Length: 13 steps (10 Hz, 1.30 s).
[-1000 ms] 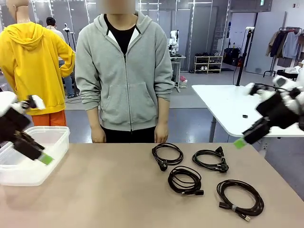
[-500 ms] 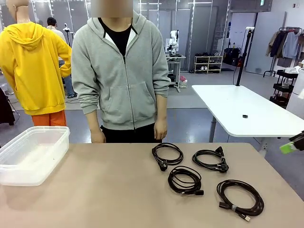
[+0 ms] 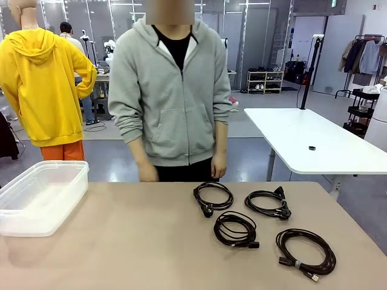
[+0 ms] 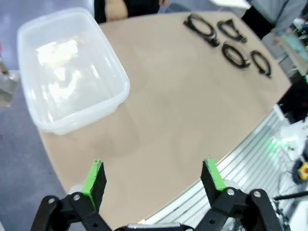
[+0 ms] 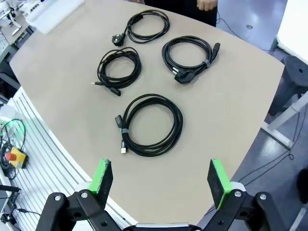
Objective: Organize and store the cables.
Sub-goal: Place the Power Cable into the Organizing box.
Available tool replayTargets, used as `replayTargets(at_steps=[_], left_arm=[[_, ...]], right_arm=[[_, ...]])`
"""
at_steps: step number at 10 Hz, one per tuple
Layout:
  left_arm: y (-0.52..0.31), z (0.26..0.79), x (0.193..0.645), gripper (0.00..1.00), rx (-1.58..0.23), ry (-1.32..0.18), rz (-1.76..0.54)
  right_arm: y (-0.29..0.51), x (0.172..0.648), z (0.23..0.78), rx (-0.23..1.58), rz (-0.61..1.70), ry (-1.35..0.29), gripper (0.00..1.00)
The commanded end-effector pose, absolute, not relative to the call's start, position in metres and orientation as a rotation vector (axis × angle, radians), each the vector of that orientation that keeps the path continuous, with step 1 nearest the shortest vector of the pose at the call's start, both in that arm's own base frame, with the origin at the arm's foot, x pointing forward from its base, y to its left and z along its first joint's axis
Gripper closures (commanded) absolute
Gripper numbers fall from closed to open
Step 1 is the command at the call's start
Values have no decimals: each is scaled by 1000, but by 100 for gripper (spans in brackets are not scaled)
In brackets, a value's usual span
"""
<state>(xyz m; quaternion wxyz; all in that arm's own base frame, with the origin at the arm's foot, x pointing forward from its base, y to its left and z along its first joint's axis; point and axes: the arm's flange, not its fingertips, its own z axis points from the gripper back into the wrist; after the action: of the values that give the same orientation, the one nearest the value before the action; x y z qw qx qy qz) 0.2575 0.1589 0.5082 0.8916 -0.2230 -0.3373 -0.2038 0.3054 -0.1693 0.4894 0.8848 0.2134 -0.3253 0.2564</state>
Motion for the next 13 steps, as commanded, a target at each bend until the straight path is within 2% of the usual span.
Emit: replayTargets(at_steps=[1, 13], left_arm=[[147, 511, 264, 0, -460, -688, -453], [147, 511, 264, 0, -460, -688, -453]], right_arm=[[-165, 307, 495, 422, 535, -674, 0], [-165, 307, 495, 422, 535, -674, 0]])
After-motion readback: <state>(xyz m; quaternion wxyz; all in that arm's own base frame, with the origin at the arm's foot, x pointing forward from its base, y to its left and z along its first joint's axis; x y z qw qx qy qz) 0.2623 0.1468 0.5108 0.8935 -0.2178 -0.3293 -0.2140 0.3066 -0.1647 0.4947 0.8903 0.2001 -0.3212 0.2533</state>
